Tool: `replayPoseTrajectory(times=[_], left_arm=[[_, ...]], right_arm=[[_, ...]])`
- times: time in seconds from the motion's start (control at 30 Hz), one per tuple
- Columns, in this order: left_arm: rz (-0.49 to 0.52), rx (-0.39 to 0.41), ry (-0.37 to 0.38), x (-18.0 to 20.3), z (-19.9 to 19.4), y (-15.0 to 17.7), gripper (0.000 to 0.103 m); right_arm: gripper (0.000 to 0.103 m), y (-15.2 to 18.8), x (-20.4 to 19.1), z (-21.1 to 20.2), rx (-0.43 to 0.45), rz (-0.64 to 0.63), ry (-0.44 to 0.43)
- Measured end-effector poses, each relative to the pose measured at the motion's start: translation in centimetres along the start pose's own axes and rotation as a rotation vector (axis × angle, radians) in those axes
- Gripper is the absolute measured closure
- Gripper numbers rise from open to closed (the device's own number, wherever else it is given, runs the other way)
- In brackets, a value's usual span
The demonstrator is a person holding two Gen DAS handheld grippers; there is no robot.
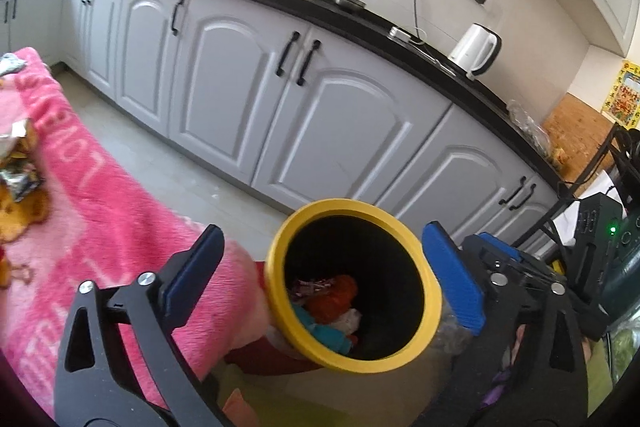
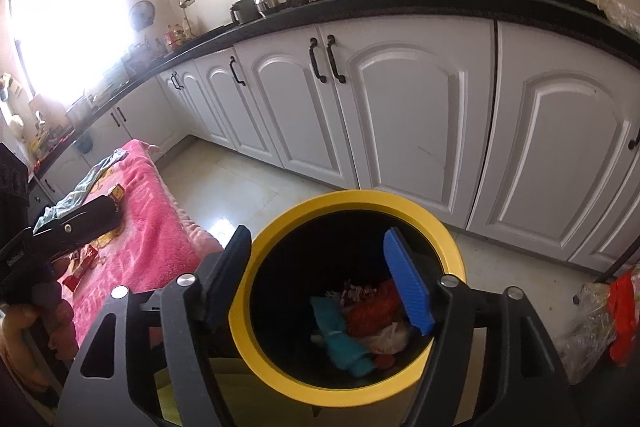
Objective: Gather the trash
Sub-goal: 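Move both open tools back over the remaining trash on the table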
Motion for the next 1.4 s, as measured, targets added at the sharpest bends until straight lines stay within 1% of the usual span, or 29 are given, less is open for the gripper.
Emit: replayPoseTrajectory(times=[0.17, 0.27, 0.47, 0.7, 0.9, 0.97, 1.4], left_arm=[[-0.008, 0.029, -0.045, -2.0, -2.1, -0.4, 0.011], [-0.014, 0.049, -0.063, -3.1, -3.5, -0.6, 0.011], [-0.035, 0.1, -0.103, -5.7, -6.5, -1.0, 0.011], [-0.084, 0.155, -0.141, -8.8, -9.7, -1.5, 0.011], [-0.117, 0.194, -0.181, -11.4, -12.0, -1.6, 0.011], [-0.128, 0.21, -0.197, -12.3, -12.8, -1.7, 0.011], [-0.216, 0.278, -0.334, -19.6, -17.3, -1.3, 0.011]], right_arm=[[0.023, -0.6, -2.0, -0.6, 0.027, -0.047, -0.009], [0.02, -0.9, -3.3, -0.9, 0.038, -0.079, -0.013], [0.018, -1.0, -6.4, -1.3, 0.052, -0.15, -0.029], [0.016, -1.0, -10.1, -1.3, 0.055, -0.215, -0.059], [0.015, -0.7, -14.2, -0.8, 0.04, -0.271, -0.111], [0.013, -0.6, -15.8, -0.4, 0.032, -0.293, -0.132], [0.012, -0.9, -26.1, 2.3, 0.02, -0.409, -0.276]])
Point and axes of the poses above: each gripper's, at about its wrist camera, not at the fingertips, and z roughly the way its jaws point, x to its right, y to its underside, the point moved 8 cm from there along z, roughly the way its jaws point, and after that the axes turned 2 degrees about x, right-handed, at the moved point
